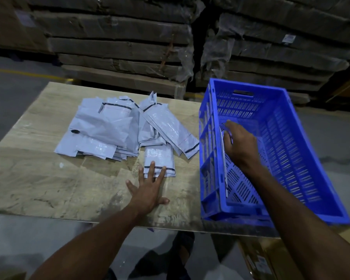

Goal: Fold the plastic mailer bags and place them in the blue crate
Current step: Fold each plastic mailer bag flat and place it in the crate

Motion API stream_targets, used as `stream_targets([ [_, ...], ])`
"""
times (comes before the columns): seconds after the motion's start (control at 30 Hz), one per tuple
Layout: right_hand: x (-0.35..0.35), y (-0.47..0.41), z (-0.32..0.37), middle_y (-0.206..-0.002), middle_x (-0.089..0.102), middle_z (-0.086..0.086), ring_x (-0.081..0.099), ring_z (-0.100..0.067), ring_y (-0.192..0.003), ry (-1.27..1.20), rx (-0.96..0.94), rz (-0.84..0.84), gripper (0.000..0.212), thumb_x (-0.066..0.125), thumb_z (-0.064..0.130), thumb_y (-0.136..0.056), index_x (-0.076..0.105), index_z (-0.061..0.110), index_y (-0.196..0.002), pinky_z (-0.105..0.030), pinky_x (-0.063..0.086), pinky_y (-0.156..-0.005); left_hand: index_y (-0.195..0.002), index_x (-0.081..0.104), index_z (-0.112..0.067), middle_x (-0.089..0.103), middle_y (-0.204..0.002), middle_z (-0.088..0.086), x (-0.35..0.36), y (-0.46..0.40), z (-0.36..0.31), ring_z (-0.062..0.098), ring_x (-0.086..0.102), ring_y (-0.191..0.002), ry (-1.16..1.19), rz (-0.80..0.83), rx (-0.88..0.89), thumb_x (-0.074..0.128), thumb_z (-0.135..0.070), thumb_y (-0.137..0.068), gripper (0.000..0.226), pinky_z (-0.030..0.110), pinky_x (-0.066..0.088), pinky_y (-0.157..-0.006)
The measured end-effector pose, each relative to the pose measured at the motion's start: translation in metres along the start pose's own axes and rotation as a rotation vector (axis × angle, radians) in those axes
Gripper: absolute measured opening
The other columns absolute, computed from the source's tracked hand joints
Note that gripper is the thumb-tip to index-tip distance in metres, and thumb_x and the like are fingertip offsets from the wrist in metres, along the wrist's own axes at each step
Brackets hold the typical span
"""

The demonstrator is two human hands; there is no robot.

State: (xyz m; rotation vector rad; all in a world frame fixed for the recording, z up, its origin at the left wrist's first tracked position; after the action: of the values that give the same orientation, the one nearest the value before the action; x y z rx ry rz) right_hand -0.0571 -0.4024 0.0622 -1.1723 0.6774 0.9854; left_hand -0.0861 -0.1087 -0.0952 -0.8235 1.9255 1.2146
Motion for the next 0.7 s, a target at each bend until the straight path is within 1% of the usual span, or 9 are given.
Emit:
stream_targets([
  [0.07,-0.009,-0.018,0.021,-0.106,0.069,-0.022,0.067,-0.042,-0.086,-0.004,-0.106,-0.069,0.024,0.059,0.009,-0.097,0.062,0.001,-0.118,-0.05,0.056,-0.065,-0.156,-0.026,-0.046,-0.049,-0.158,-0.004,0.006,0.009,0.008,0.03,-0.032,-0.149,-0.02,-0.08,0.027,0.058,-0.076,-0.083,0.115,0.08,0.01,-0.112],
  [0.13,-0.007,-0.033,0.047,-0.103,0.07,-0.021,0.068,-0.04,-0.084,-0.027,-0.189,-0.116,0.022,0.062,0.009,-0.095,0.065,0.001,-0.116,-0.047,0.057,-0.066,-0.163,-0.013,-0.037,-0.035,-0.166,0.001,0.011,0.019,0.022,0.025,-0.016,-0.156,-0.026,-0.175,0.021,0.053,-0.073,-0.09,0.104,0.068,0.017,-0.118],
  [0.17,-0.002,-0.04,0.061,-0.099,0.071,-0.021,0.068,-0.04,-0.081,-0.043,-0.216,-0.123,0.021,0.063,0.01,-0.094,0.066,0.001,-0.113,-0.046,0.057,-0.065,-0.166,0.001,-0.031,-0.019,-0.172,0.007,0.012,0.022,0.033,0.028,0.001,-0.159,-0.014,-0.238,0.025,0.052,-0.069,-0.094,0.096,0.062,0.024,-0.118],
  [0.23,0.014,-0.051,0.087,-0.095,0.072,-0.019,0.068,-0.04,-0.078,-0.074,-0.244,-0.074,0.019,0.062,0.013,-0.093,0.069,0.003,-0.108,-0.046,0.056,-0.065,-0.16,0.031,-0.016,0.018,-0.17,0.017,0.013,0.027,0.061,0.038,0.037,-0.148,-0.024,-0.35,0.053,0.046,-0.062,-0.098,0.079,0.056,0.044,-0.107],
  [0.27,0.026,-0.054,0.099,-0.097,0.072,-0.019,0.068,-0.041,-0.081,-0.084,-0.241,-0.01,0.02,0.061,0.015,-0.094,0.069,0.003,-0.109,-0.046,0.055,-0.068,-0.154,0.038,-0.012,0.029,-0.166,0.019,0.014,0.029,0.077,0.04,0.045,-0.142,-0.06,-0.388,0.073,0.041,-0.06,-0.098,0.074,0.055,0.048,-0.104],
  [0.4,0.086,-0.053,0.119,-0.111,0.068,-0.021,0.064,-0.044,-0.098,0.0,-0.146,0.34,0.029,0.055,0.022,-0.099,0.065,0.003,-0.119,-0.047,0.051,-0.082,-0.156,0.04,-0.012,0.027,-0.168,0.016,0.024,0.039,0.111,0.034,0.027,-0.154,-0.185,-0.475,0.06,0.034,-0.054,-0.101,0.071,0.052,0.024,-0.121],
  [0.5,0.126,-0.042,0.105,-0.125,0.059,-0.021,0.058,-0.043,-0.112,0.083,-0.017,0.561,0.026,0.052,0.014,-0.097,0.057,0.002,-0.12,-0.044,0.046,-0.091,-0.16,0.035,-0.014,0.021,-0.17,0.012,0.024,0.038,0.111,0.031,0.015,-0.158,-0.187,-0.457,0.039,0.036,-0.055,-0.101,0.072,0.053,0.019,-0.124],
  [0.57,0.146,-0.035,0.096,-0.135,0.051,-0.023,0.053,-0.042,-0.121,0.126,0.015,0.629,0.03,0.054,0.005,-0.092,0.054,-0.001,-0.121,-0.044,0.043,-0.095,-0.161,0.033,-0.015,0.021,-0.171,0.01,0.024,0.037,0.111,0.03,0.012,-0.159,-0.167,-0.455,0.045,0.037,-0.055,-0.101,0.072,0.052,0.017,-0.125],
  [0.7,0.172,-0.029,0.089,-0.156,0.028,-0.029,0.04,-0.046,-0.135,0.209,0.026,0.663,0.048,0.058,0.002,-0.088,0.047,-0.003,-0.135,-0.051,0.039,-0.104,-0.161,0.031,-0.016,0.017,-0.172,0.009,0.026,0.038,0.112,0.028,0.007,-0.16,-0.164,-0.464,0.03,0.037,-0.054,-0.102,0.071,0.051,0.013,-0.126],
])
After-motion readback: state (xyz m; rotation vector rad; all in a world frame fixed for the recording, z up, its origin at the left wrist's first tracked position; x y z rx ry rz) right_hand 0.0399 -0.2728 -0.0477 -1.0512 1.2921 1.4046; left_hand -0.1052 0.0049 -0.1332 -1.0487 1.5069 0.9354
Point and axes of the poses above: each hand's wrist, its own y-axis away from the middle knuckle, its own x-axis out of the palm, z = x × y, the point moved 1 cm from there along -y, towards the middle knuckle
